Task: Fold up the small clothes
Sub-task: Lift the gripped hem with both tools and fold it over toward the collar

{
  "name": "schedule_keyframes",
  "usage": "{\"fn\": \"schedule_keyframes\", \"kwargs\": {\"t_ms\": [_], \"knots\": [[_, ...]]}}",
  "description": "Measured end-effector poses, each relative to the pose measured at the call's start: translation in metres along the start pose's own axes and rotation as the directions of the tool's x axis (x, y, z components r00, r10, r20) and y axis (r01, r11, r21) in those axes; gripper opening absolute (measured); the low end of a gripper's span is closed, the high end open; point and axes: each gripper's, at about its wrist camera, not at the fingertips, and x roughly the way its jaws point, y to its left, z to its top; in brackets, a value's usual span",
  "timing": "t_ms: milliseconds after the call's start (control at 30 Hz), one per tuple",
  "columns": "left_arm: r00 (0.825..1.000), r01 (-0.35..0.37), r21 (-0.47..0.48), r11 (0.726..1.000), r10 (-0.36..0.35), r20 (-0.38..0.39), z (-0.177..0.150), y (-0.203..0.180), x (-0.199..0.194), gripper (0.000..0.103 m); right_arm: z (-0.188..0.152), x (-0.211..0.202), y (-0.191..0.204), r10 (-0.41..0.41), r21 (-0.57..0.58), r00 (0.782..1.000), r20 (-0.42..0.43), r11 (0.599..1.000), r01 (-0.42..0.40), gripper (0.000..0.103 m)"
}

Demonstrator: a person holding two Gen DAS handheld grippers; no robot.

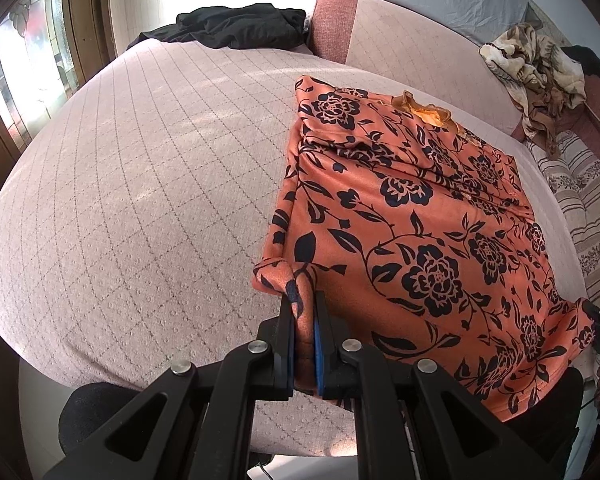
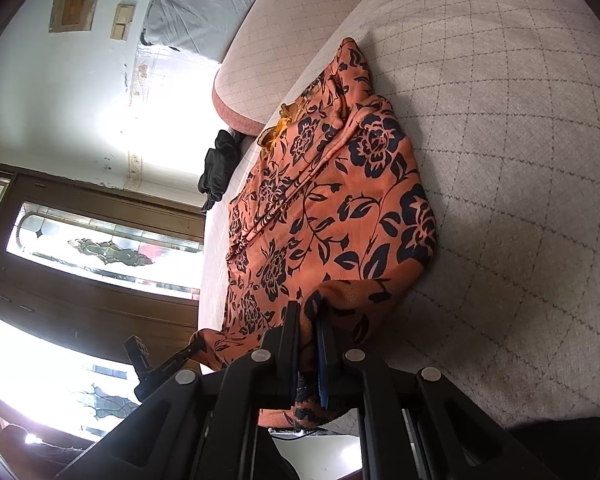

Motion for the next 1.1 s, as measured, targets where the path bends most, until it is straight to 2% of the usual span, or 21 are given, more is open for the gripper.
{"fn": "schedule_keyframes", "kwargs": {"t_ms": [200, 367, 500, 667, 700, 733, 800, 833, 867, 900, 933, 967, 1033, 1067, 1100], "knots": [[1.0, 0.026, -0.013, 1.0, -0.026, 0.003, 0.008, 0.005, 0.003, 0.007, 0.005, 0.005, 0.001, -0.01, 0.005, 1.0, -0.018, 1.0, 0.01, 0.007], [0.994, 0.074, 0.013, 0.997, -0.075, 0.081, 0.05, -0.001, -0.008, 0.007, 0.033, 0.007, 0.026, 0.03, -0.031, 1.0, 0.003, 0.999, -0.03, 0.007], [0.98, 0.09, 0.063, 0.994, -0.099, 0.172, 0.113, -0.01, -0.007, 0.007, 0.085, 0.015, 0.055, 0.062, -0.084, 0.997, 0.043, 0.995, -0.058, 0.007], [0.959, 0.088, 0.062, 0.994, -0.101, 0.264, 0.2, -0.021, 0.026, 0.008, 0.182, 0.035, 0.077, 0.072, -0.1, 0.986, 0.153, 0.993, -0.057, 0.007], [0.961, 0.078, 0.065, 0.995, -0.093, 0.26, 0.215, -0.023, 0.044, 0.008, 0.201, 0.043, 0.073, 0.064, -0.073, 0.982, 0.176, 0.996, -0.052, 0.007], [0.971, 0.05, 0.076, 0.996, -0.066, 0.228, 0.23, -0.027, 0.07, 0.011, 0.219, 0.055, 0.067, 0.048, -0.047, 0.981, 0.189, 0.998, -0.039, 0.008], [0.987, -0.006, 0.066, 0.998, -0.005, 0.161, 0.252, -0.029, 0.126, 0.013, 0.25, 0.088, 0.04, -0.052, 0.019, 0.982, 0.183, 0.999, 0.049, 0.013], [0.995, -0.018, 0.059, 0.998, 0.012, 0.102, 0.258, -0.027, 0.154, 0.02, 0.258, 0.104, 0.02, -0.107, 0.076, 0.977, 0.183, 0.993, 0.094, 0.014], [0.998, -0.048, 0.048, 0.998, 0.046, 0.039, 0.262, -0.024, 0.176, 0.023, 0.26, 0.118, 0.001, -0.146, 0.131, 0.974, 0.171, 0.983, 0.125, 0.019], [0.998, -0.068, 0.035, 0.997, 0.068, 0.015, 0.264, -0.021, 0.185, 0.023, 0.257, 0.126, -0.013, -0.174, 0.173, 0.972, 0.158, 0.974, 0.146, 0.02], [0.998, -0.058, 0.007, 0.998, 0.058, 0.04, 0.264, -0.015, 0.181, 0.025, 0.249, 0.127, -0.019, -0.183, 0.187, 0.967, 0.176, 0.971, 0.149, 0.02], [0.995, -0.043, -0.023, 0.999, 0.045, 0.086, 0.262, -0.009, 0.171, 0.035, 0.24, 0.123, -0.019, -0.171, 0.174, 0.964, 0.205, 0.975, 0.136, 0.023], [0.982, -0.061, -0.047, 0.997, 0.068, 0.174, 0.255, 0.002, 0.145, 0.053, 0.221, 0.106, -0.013, -0.167, 0.128, 0.957, 0.239, 0.982, 0.139, 0.055], [0.973, -0.074, -0.052, 0.996, 0.084, 0.216, 0.25, 0.008, 0.131, 0.054, 0.21, 0.094, -0.01, -0.186, 0.122, 0.946, 0.267, 0.98, 0.158, 0.081], [0.964, -0.085, -0.061, 0.994, 0.098, 0.247, 0.243, 0.014, 0.117, 0.054, 0.197, 0.081, -0.007, -0.202, 0.124, 0.931, 0.304, 0.977, 0.172, 0.084]]}}
